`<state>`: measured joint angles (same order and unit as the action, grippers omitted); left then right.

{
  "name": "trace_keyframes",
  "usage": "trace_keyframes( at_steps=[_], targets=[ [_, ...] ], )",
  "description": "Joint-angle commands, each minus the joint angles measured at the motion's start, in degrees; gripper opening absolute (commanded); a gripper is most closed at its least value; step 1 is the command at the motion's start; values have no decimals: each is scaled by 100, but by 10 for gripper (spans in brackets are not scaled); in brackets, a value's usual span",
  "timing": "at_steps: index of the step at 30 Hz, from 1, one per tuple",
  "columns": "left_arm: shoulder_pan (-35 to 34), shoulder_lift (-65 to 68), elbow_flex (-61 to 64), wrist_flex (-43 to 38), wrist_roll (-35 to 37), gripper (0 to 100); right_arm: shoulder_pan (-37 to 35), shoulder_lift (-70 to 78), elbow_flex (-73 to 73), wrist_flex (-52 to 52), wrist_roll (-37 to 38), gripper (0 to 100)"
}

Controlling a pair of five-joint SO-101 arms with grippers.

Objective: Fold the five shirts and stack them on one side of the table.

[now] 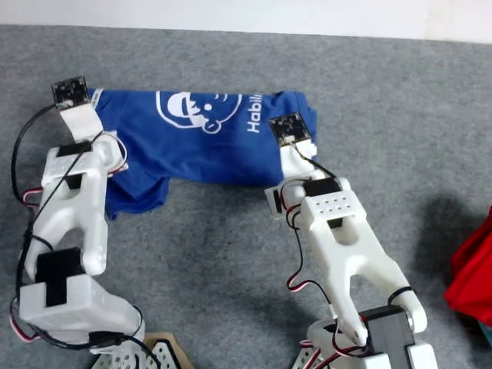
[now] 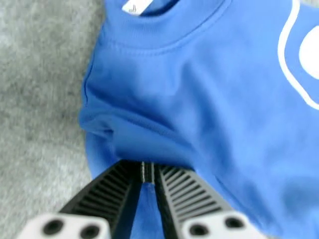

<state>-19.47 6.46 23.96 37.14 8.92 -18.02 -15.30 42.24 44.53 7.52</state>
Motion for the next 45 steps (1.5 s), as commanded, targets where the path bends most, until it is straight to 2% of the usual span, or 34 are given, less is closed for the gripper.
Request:
trace_keyframes(
  at_steps=[1, 6, 9, 14, 25, 27, 30, 33, 35, 40, 45],
  targets=[
    [110, 567, -760, -149, 0, 7, -40, -224, -22, -92, -53, 181],
    [110, 1385, -1727, -123, 26, 7, -40, -224, -22, -92, -53, 181],
    [110, 1420, -2000, -114, 316, 7, -40, -224, -22, -92, -44, 181],
    [189, 1455, -2475, 237, 360, 7, -40, -224, -22, -92, -35, 181],
    [303, 1411, -2642, 299, 387, 7, -40, -224, -22, -92, -26, 181],
    [242, 1174, -2695, 677, 554, 7, -40, -224, -22, -92, -26, 181],
    [189, 435, -2677, 1829, 738, 6, -40, -224, -22, -92, -26, 181],
    [207, -286, -2299, 2716, 721, 6, -40, -224, -22, -92, -26, 181],
    [207, -734, -1789, 2831, 712, 6, -40, -224, -22, -92, -26, 181],
    [295, -1640, -251, 2813, 686, 6, -40, -224, -22, -92, -26, 181],
    [347, -1833, 971, 1837, 686, 7, -31, -224, -22, -84, -26, 181]
  ],
)
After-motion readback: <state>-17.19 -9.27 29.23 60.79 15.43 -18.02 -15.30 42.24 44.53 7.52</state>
